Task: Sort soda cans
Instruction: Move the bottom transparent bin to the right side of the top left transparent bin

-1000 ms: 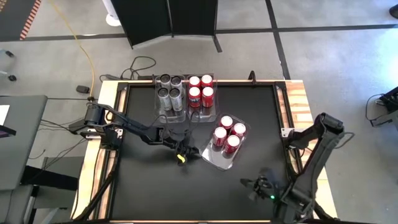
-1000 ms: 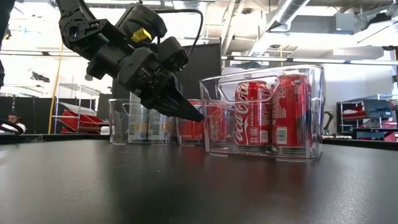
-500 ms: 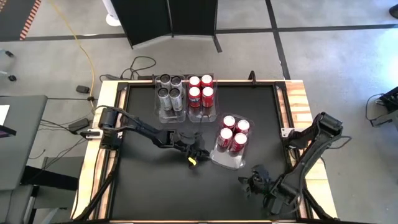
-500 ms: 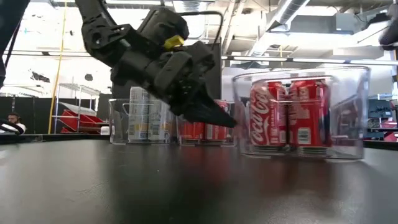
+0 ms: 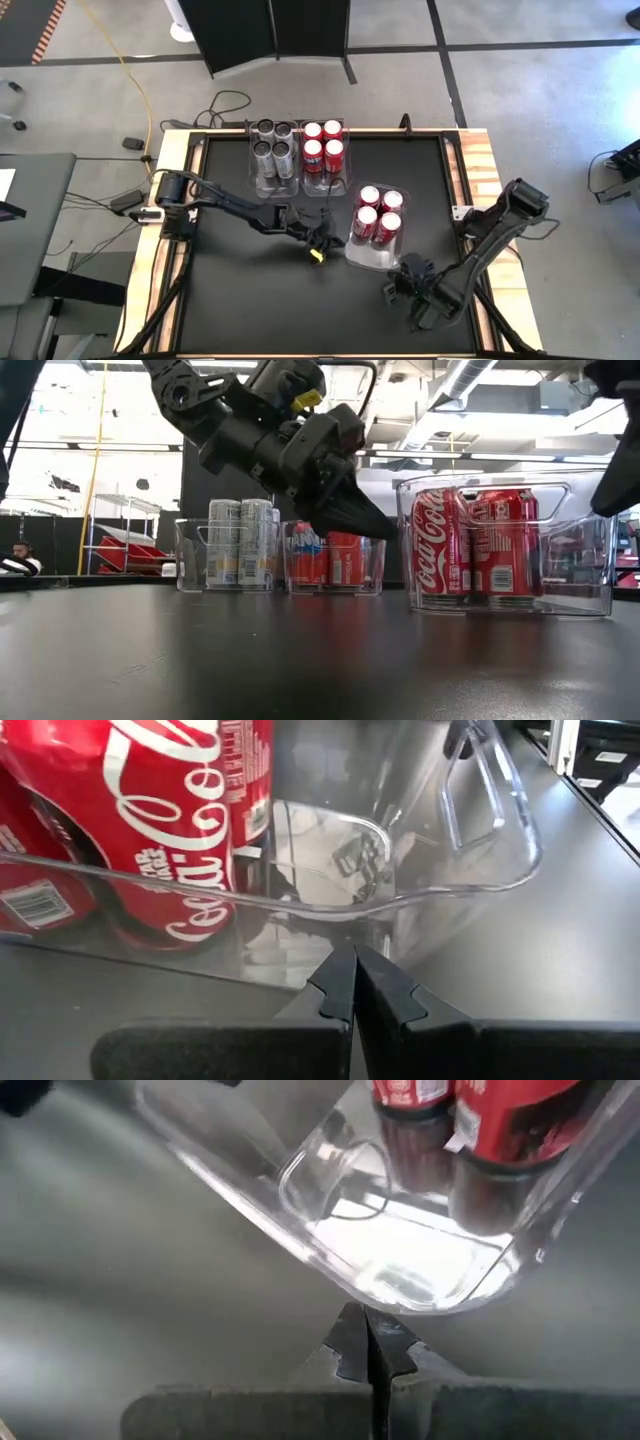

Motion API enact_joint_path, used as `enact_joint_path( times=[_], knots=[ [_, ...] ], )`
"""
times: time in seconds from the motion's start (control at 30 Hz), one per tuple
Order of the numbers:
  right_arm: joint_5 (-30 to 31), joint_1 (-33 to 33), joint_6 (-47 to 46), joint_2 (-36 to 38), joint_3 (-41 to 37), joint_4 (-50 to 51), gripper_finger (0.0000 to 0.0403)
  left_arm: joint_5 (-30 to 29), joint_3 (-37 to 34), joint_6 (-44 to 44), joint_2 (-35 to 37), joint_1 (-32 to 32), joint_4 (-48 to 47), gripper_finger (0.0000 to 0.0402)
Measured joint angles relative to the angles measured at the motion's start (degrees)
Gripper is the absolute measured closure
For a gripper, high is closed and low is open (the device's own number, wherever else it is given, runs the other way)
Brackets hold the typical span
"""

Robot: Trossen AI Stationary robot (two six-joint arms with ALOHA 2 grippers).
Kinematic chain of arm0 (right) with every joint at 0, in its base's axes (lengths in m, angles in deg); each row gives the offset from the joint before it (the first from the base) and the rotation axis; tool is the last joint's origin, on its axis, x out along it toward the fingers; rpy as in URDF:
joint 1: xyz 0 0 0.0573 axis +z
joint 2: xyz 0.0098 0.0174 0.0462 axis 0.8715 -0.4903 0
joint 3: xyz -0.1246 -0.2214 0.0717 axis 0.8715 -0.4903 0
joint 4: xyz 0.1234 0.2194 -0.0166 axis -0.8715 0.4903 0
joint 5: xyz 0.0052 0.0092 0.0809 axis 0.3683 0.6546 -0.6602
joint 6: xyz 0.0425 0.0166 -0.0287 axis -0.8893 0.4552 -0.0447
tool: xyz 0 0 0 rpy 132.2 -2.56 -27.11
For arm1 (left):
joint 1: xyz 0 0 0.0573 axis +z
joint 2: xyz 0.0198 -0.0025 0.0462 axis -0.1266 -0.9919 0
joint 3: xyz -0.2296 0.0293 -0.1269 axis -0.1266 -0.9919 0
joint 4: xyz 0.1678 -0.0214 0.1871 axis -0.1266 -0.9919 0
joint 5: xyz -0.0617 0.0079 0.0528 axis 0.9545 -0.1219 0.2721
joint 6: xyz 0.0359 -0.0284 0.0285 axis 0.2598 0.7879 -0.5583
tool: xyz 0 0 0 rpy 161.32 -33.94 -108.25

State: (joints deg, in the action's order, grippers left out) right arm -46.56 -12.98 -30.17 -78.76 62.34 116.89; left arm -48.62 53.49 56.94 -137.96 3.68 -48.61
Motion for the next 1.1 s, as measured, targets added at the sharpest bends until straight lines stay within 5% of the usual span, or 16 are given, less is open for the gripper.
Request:
enact_joint_path(
  times=[0.47, 0.83, 1.1],
  knots=[
    [-0.5, -6.7, 1.8, 0.0, -0.1, 13.6, 0.0403, 0.1, 0.0, 3.3, 0.2, -1.0, -0.3, 0.0401],
    [-0.7, -12.0, 8.7, 6.9, -11.2, 2.9, 0.0403, 0.2, -0.1, 5.4, 0.2, -3.2, -3.2, 0.0401],
    [-1.1, -20.7, 21.9, 12.8, -14.5, 0.9, 0.0403, 0.1, -0.2, 5.2, 3.8, -4.5, -5.1, 0.0401]
  ],
)
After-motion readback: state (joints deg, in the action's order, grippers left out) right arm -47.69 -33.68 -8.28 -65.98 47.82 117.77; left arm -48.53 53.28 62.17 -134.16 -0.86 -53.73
